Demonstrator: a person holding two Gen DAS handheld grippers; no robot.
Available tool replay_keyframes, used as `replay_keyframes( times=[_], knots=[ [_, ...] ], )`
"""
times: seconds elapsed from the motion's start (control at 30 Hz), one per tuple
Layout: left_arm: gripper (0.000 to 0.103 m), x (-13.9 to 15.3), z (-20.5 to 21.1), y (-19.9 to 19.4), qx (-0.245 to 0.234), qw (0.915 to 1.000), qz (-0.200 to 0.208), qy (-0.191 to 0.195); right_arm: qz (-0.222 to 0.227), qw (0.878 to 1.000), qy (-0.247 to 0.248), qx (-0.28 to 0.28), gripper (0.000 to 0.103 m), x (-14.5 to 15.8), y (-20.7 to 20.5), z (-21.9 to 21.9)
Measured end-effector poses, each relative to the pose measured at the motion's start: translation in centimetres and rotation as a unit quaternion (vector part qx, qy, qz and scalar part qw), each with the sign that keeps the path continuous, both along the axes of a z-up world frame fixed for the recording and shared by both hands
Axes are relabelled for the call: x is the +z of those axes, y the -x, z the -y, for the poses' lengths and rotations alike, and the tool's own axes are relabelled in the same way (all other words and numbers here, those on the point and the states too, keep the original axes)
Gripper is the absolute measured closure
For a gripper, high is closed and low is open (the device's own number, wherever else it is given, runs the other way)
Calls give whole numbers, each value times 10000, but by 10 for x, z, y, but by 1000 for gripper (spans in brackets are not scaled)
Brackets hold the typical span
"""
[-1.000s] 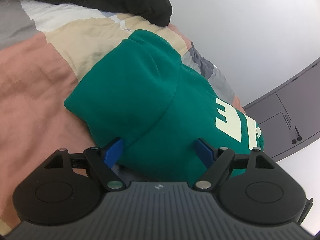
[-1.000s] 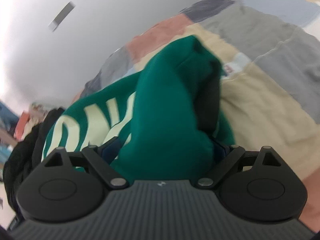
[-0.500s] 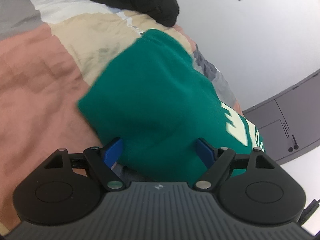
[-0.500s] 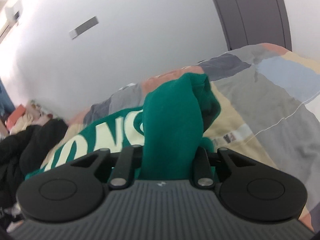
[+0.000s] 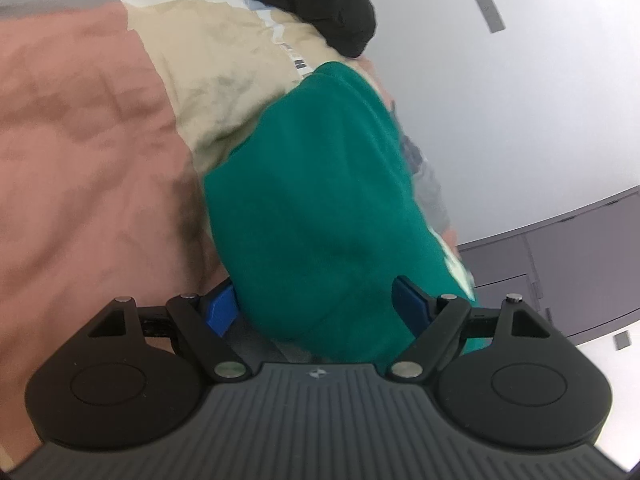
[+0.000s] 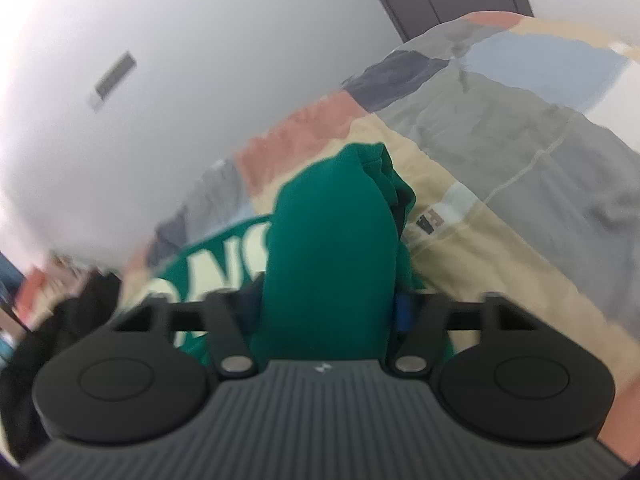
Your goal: Fold large clothes
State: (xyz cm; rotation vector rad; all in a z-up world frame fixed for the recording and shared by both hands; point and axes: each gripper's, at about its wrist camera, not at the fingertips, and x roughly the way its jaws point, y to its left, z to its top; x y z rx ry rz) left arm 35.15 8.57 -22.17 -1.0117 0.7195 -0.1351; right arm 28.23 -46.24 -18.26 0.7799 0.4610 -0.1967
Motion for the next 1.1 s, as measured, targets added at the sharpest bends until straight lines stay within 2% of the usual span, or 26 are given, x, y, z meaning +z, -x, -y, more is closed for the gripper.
replay_keyframes(
  times=[0.03,0.1,0.17,0.23,0.33,0.5,0.6,0.67,0.73,0.77,0.83,0.93,1.0,1.1],
  knots=[
    [19,2,2,4,-24,10000,40,36,42,9999,-137,-5,16,1,9,-3],
    [17,7,5,12,-45,9999,117,98,110,9987,-480,121,16,1,26,-10],
    [9,10,9,18,-51,9995,241,199,160,9960,-849,230,14,-2,40,-19],
    [3,8,12,23,-54,9990,327,314,148,9902,-1336,385,14,-15,46,-27],
    [1,4,17,20,-61,9985,351,423,-68,9769,-2039,643,13,-39,37,-40],
    [3,-1,31,9,-224,9993,250,167,-124,9696,-2307,804,13,-53,14,-53],
    [18,-12,32,-1,-251,9991,36,329,-123,9726,-2201,737,13,-51,7,-53],
    [45,-11,31,-6,-88,9999,59,32,-153,9737,-2168,687,13,-52,5,-52],
    [60,-2,30,-9,51,9991,296,-290,-152,9716,-2273,640,13,-55,4,-49],
    [70,6,30,-9,112,9974,541,-458,-141,9707,-2319,616,13,-58,4,-47],
    [77,26,32,-9,180,9900,1106,-855,-127,9713,-2300,590,13,-58,3,-45],
    [81,45,30,-22,142,9814,1614,-1033,-102,9732,-2215,616,13,-57,1,-46],
    [81,49,28,-36,190,9797,1643,-1129,-114,9731,-2214,630,13,-58,-2,-46],
    [81,26,20,-58,316,9871,1089,-1133,-159,9740,-2166,647,13,-60,-3,-48]
  ],
)
